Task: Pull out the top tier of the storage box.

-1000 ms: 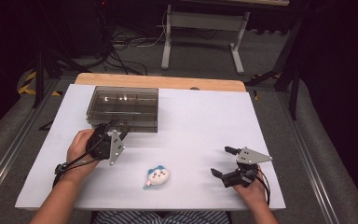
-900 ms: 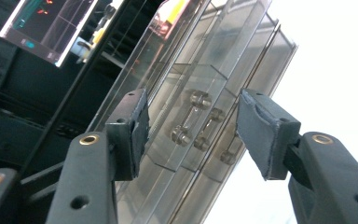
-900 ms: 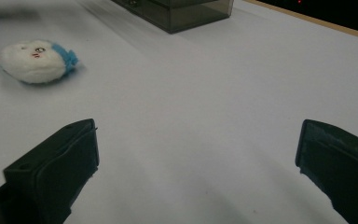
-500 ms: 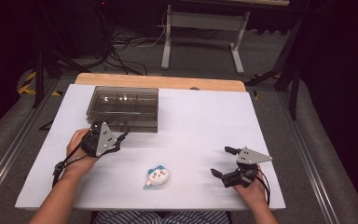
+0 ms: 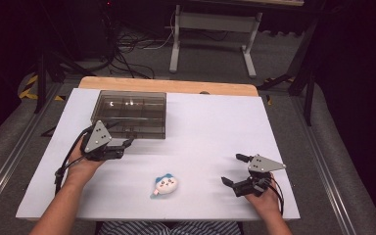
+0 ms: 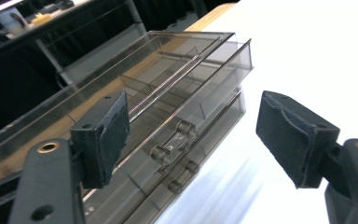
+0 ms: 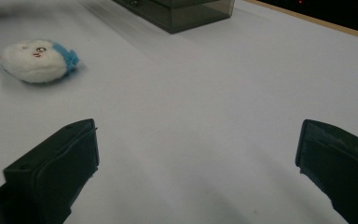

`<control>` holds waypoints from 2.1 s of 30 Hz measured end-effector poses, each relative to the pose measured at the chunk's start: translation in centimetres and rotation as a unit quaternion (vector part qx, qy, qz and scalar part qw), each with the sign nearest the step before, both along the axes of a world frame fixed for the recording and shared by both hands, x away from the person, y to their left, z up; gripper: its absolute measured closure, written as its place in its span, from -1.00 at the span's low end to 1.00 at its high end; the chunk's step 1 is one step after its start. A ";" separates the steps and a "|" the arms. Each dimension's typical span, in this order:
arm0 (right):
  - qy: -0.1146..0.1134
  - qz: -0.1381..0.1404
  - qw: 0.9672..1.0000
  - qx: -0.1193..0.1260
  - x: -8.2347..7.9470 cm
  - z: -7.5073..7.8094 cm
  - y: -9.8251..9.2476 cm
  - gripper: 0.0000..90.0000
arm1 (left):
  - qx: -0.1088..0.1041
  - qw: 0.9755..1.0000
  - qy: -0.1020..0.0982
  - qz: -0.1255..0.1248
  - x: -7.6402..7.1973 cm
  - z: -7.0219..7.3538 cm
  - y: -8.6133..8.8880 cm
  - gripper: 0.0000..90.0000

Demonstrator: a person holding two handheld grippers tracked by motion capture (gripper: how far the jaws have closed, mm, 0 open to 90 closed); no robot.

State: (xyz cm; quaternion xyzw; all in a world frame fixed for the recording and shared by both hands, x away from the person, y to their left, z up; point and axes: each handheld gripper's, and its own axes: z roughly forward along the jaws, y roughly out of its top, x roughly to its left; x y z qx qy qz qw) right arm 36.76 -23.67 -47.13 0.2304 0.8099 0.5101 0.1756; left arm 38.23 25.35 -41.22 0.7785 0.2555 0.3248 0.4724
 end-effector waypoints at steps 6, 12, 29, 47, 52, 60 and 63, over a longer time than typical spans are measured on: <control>0.000 0.000 1.000 0.001 0.0 0.0 0.0 -1.00 | -0.045 0.998 0.036 -0.017 0.5 0.4 0.7 -0.58; 0.000 0.000 1.000 0.001 0.0 0.0 0.0 -1.00 | -0.086 0.994 0.060 -0.035 0.7 0.7 1.2 -0.66; 0.000 0.000 1.000 0.000 0.0 0.0 0.0 -1.00 | -0.184 0.972 0.127 -0.066 1.2 1.2 2.2 -0.82; 0.002 -0.001 1.000 0.001 0.0 0.0 0.0 -1.00 | -0.224 0.959 0.154 -0.083 1.8 1.5 2.8 -0.79; 0.002 -0.001 1.000 0.002 0.0 0.0 0.0 -1.00 | -0.233 0.959 0.132 -0.096 1.7 1.6 3.0 -0.82; 0.003 0.000 1.000 0.001 0.0 0.0 0.0 -1.00 | -0.141 0.977 0.118 -0.110 1.4 2.7 3.0 -0.81; 0.002 0.000 1.000 0.000 0.0 0.0 0.0 -1.00 | -0.106 0.980 0.124 -0.110 1.8 3.2 2.9 -0.75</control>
